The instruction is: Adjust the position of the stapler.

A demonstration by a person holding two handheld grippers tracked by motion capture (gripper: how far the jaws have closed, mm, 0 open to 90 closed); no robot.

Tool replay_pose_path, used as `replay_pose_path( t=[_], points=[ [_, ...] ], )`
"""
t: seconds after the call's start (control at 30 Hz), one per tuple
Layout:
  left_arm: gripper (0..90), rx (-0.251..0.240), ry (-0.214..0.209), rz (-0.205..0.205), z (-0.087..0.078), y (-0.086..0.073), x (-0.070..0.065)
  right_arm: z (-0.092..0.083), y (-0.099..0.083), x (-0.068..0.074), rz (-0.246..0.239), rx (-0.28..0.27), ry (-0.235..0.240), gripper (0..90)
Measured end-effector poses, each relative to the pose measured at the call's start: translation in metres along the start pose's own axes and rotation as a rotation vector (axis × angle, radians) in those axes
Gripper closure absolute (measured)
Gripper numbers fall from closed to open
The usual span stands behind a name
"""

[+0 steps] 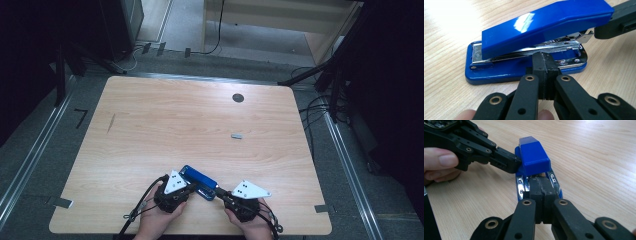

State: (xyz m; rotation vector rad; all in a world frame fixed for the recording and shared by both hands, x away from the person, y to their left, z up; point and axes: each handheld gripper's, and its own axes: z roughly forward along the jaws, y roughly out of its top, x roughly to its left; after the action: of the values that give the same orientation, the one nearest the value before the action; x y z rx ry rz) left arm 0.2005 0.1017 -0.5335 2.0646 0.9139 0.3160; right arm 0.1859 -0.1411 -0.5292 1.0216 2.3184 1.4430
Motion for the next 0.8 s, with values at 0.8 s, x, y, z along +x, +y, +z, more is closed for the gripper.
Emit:
replay_pose_path(
  t=[0.8],
  points=[
    [90.0,0.002,0.002,0.007,0.0,0.0,0.0,-0.004,0.015,0.005,-0.008,-0.079,-0.012,90.0]
  ],
)
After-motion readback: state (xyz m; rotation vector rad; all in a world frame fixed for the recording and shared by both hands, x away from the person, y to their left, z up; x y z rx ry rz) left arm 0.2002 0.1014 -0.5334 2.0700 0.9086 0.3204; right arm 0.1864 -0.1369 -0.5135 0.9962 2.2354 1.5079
